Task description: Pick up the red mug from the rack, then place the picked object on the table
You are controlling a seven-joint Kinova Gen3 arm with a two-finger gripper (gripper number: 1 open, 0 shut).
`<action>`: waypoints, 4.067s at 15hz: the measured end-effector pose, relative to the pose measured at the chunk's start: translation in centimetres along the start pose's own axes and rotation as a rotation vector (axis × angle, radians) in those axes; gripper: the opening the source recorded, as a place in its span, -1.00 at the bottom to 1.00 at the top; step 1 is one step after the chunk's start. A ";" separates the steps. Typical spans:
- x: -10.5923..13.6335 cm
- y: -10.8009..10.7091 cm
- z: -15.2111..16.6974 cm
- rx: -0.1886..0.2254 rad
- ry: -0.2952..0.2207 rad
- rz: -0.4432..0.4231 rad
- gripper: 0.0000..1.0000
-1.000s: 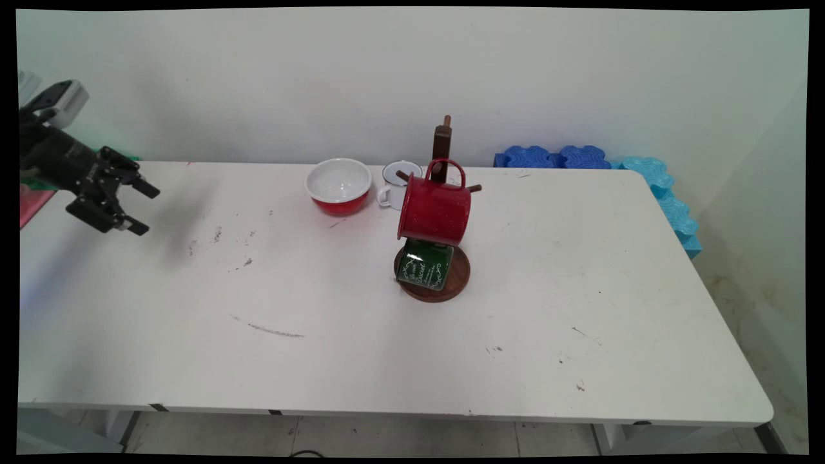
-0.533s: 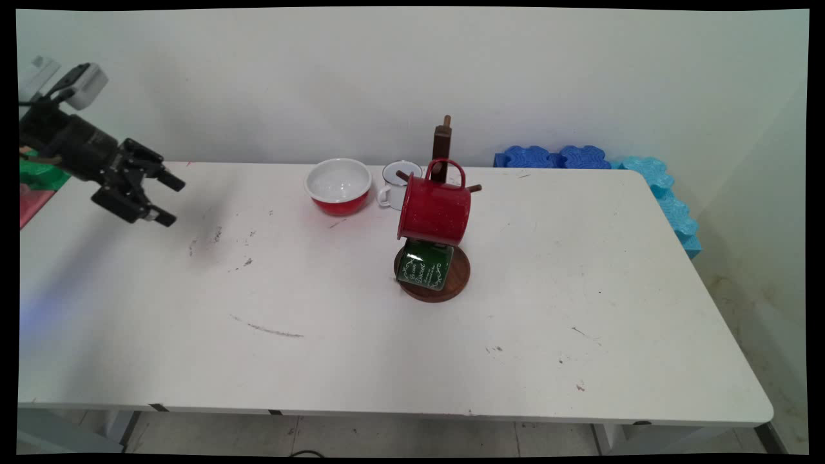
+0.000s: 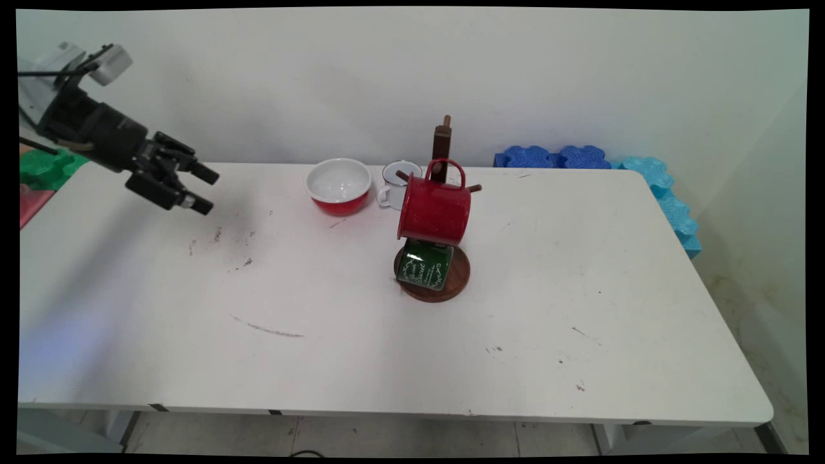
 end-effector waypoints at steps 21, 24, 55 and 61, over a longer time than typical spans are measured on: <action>6.8 5.4 8.5 -0.145 0.281 -0.242 1.00; 7.5 6.0 10.1 -0.163 0.299 -0.259 1.00; 11.2 9.1 20.4 -0.255 0.350 -0.269 -1.00; 11.3 9.1 20.5 -0.248 0.351 -0.264 -1.00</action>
